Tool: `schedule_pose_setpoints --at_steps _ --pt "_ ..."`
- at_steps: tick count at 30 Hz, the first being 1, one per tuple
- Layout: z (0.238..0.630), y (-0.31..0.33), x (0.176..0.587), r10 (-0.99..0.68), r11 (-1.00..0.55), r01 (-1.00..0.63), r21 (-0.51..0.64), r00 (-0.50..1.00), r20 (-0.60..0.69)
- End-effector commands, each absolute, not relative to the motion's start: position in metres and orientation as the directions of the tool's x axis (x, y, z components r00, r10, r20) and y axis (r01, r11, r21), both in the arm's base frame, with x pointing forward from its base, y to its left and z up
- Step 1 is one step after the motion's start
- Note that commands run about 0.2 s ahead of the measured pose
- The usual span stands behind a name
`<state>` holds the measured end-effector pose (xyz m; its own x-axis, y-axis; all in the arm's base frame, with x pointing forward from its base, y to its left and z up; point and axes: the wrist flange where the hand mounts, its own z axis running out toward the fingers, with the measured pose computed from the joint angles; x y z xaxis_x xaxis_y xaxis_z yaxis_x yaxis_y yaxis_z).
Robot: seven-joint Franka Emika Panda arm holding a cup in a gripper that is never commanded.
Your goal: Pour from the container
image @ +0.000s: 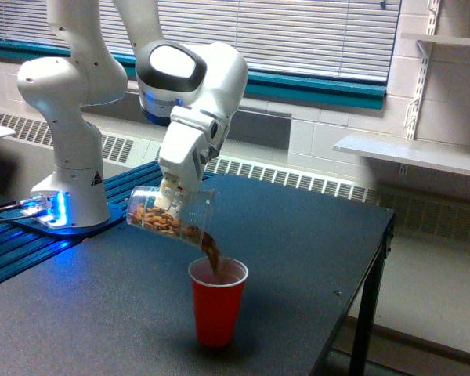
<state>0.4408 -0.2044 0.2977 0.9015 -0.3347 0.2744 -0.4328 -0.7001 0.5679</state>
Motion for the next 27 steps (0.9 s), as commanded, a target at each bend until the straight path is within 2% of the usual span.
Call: schedule_pose_setpoints --at_steps 1,27 --pt "0.305 -0.201 0.446 -0.282 -0.701 -0.367 0.611 0.93 0.236" --pt "0.319 -0.202 0.446 -0.237 -0.677 -0.273 0.684 0.96 0.149"
